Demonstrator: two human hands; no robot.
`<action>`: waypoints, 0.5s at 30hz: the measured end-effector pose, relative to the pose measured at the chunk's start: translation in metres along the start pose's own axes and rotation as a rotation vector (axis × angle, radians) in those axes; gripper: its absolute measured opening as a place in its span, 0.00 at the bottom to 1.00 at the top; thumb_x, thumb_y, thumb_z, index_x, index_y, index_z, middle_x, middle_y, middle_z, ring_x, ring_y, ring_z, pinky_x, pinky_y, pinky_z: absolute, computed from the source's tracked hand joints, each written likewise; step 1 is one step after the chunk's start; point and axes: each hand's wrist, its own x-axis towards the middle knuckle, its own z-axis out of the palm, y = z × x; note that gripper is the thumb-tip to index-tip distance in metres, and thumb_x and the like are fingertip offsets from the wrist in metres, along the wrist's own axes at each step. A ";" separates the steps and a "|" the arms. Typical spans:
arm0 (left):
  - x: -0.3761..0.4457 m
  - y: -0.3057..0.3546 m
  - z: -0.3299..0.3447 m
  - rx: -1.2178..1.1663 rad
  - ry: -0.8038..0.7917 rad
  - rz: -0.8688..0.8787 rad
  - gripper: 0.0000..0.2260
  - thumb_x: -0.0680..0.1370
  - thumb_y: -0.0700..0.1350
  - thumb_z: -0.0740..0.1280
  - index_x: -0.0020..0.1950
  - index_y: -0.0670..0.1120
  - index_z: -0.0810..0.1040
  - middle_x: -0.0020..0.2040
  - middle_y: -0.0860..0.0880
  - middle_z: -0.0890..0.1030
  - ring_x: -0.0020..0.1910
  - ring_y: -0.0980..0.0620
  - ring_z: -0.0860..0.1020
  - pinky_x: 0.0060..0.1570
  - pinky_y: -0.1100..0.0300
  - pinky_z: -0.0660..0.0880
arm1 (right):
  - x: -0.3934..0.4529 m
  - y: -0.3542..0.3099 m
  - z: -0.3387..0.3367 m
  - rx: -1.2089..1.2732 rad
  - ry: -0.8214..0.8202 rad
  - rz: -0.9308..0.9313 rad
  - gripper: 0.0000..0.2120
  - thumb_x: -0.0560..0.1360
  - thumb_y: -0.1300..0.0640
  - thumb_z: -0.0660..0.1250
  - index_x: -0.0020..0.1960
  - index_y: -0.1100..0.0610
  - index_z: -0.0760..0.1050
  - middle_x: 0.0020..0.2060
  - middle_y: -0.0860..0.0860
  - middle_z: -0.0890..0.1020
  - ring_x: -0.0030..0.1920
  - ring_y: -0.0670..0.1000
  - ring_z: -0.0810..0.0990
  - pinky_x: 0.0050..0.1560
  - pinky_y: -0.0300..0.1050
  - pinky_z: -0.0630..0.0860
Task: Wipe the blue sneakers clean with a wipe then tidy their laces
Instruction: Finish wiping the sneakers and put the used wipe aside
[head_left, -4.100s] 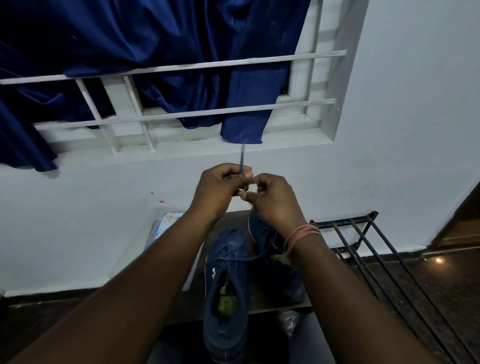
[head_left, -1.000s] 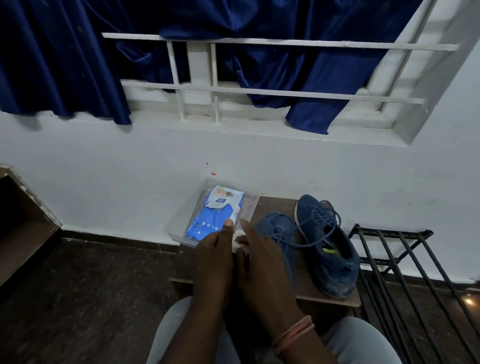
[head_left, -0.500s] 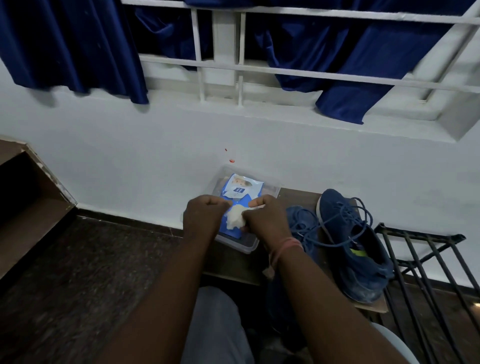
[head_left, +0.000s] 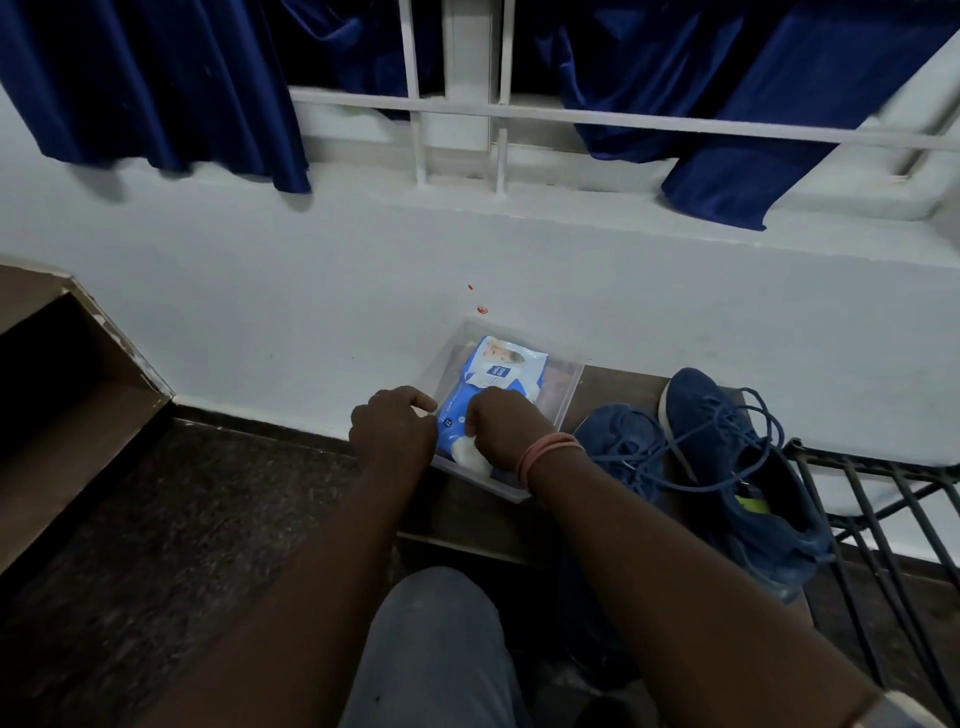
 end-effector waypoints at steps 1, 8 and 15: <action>0.001 -0.002 0.000 -0.009 -0.014 0.001 0.06 0.71 0.44 0.72 0.43 0.55 0.82 0.49 0.49 0.84 0.46 0.45 0.81 0.45 0.55 0.77 | 0.000 0.004 -0.005 -0.006 0.022 0.001 0.13 0.78 0.63 0.63 0.60 0.64 0.79 0.59 0.60 0.81 0.59 0.60 0.80 0.62 0.50 0.76; 0.001 -0.004 0.001 0.045 -0.022 -0.014 0.08 0.71 0.43 0.70 0.47 0.53 0.83 0.49 0.47 0.83 0.49 0.43 0.81 0.52 0.48 0.80 | -0.001 0.045 -0.041 0.017 0.209 0.250 0.10 0.77 0.65 0.63 0.58 0.65 0.75 0.54 0.61 0.81 0.54 0.60 0.81 0.42 0.42 0.68; 0.001 0.000 0.000 0.099 -0.037 0.012 0.08 0.74 0.44 0.69 0.50 0.50 0.86 0.52 0.49 0.85 0.52 0.44 0.82 0.52 0.50 0.81 | 0.001 0.048 -0.016 -0.032 0.192 0.261 0.12 0.78 0.64 0.64 0.60 0.66 0.75 0.59 0.62 0.80 0.59 0.61 0.80 0.50 0.46 0.74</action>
